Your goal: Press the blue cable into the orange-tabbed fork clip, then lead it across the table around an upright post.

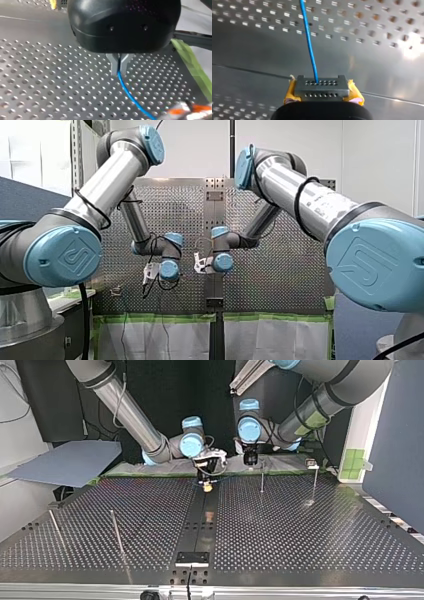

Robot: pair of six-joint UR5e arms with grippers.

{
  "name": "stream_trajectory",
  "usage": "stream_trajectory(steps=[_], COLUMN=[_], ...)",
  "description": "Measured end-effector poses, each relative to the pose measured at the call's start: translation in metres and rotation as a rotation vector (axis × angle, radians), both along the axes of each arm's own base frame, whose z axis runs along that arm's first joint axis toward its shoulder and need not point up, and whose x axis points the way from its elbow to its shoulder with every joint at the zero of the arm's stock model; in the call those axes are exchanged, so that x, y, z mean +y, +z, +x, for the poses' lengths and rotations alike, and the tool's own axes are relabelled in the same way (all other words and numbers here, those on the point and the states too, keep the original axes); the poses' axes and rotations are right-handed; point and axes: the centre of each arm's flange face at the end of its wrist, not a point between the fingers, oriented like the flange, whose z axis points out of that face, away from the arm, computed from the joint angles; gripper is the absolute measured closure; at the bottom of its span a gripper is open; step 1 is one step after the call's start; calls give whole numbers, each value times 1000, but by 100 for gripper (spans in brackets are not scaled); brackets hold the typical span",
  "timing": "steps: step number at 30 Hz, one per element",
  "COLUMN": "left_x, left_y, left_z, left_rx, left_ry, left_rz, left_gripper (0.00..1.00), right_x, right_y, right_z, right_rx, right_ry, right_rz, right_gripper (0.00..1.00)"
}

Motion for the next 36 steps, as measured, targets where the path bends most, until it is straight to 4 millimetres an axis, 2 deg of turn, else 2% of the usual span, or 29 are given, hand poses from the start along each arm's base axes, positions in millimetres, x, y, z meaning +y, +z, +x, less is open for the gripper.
stream_trajectory(steps=[12,27,36], left_x=[-9,-16,-12], left_y=[60,106,137], left_z=[-4,-6,-5], left_rx=[-47,-116,-169], left_ry=[-9,-20,8], left_rz=[-18,-50,-80], left_gripper=[100,100,100], right_x=[-3,5,8], right_y=[64,155,187], right_z=[-4,-9,-14], right_rx=[-13,-52,-67], right_ry=[-5,0,-10], right_rz=[-38,-108,-128], right_gripper=[100,100,100])
